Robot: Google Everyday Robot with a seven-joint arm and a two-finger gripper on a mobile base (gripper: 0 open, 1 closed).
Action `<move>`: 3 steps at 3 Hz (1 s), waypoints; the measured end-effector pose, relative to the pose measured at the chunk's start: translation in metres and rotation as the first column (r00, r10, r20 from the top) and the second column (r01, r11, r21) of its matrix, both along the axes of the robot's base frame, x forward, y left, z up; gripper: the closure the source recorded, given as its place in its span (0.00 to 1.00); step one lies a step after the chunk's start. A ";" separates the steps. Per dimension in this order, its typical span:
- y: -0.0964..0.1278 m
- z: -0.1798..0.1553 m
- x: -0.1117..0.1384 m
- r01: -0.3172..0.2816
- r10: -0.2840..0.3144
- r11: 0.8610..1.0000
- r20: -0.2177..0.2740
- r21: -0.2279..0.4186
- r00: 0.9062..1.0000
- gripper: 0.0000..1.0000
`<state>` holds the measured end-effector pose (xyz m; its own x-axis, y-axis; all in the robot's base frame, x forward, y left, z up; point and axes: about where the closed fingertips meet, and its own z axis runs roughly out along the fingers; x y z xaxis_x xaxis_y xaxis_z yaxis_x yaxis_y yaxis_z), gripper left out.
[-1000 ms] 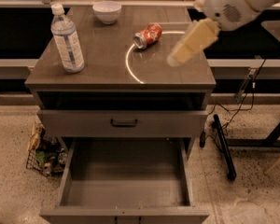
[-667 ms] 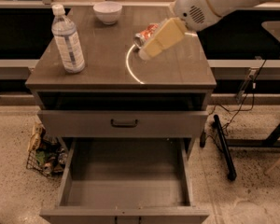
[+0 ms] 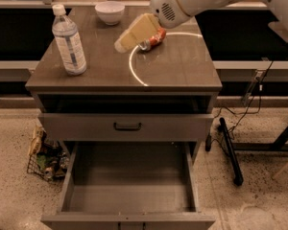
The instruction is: Place blue plastic bottle into middle drawer
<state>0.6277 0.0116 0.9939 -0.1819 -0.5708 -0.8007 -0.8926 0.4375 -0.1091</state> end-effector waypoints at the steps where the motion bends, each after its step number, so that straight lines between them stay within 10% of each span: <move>1: 0.010 -0.017 -0.001 0.032 -0.032 0.999 -0.003 -0.014 0.999 0.00; 3: 0.077 -0.062 0.044 0.060 -0.066 0.983 0.033 0.176 0.997 0.00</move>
Offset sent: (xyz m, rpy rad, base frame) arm 0.0485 0.0737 -0.0691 0.2466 -0.0779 -0.1539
